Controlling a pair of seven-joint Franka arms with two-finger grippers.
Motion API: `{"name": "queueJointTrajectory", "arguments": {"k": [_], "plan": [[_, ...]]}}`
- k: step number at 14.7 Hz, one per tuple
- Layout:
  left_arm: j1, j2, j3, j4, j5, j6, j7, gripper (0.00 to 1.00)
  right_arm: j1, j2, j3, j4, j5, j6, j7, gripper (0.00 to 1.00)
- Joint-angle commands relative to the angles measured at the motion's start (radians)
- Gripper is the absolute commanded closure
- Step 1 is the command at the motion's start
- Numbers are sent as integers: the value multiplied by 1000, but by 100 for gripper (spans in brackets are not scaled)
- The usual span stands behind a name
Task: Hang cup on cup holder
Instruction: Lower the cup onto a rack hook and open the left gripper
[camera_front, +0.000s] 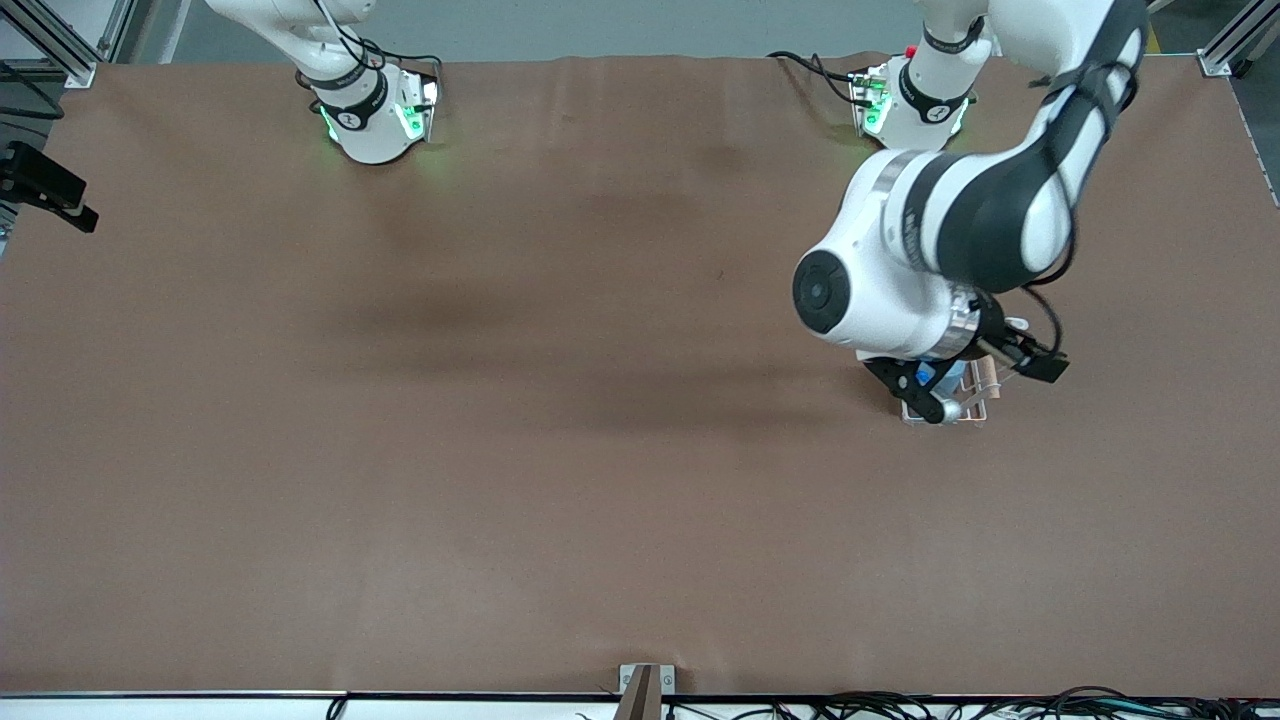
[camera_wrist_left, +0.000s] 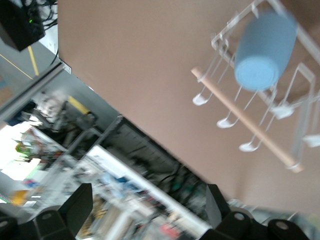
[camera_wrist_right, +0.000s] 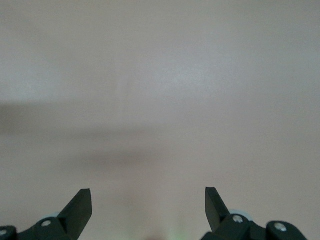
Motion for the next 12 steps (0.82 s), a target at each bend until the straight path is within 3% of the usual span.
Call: {"name": "queueJointTrajectory", "arguments": {"k": [1,3,8,12], "plan": [[21,-26,-8,109,-142,4,-198,0,-10,-5,14,-11,-17,7,17,0],[38,-45,-12,157,-247,36,-333,0,-11,-5,14,-11,-14,7,17,0],[96,-166,-7,157,-426,150,-510,0,-16,-5,14,-11,-8,10,17,0],[120,-232,-5,156,-444,182,-493,0,-16,-5,14,-8,-6,10,17,0]]}}
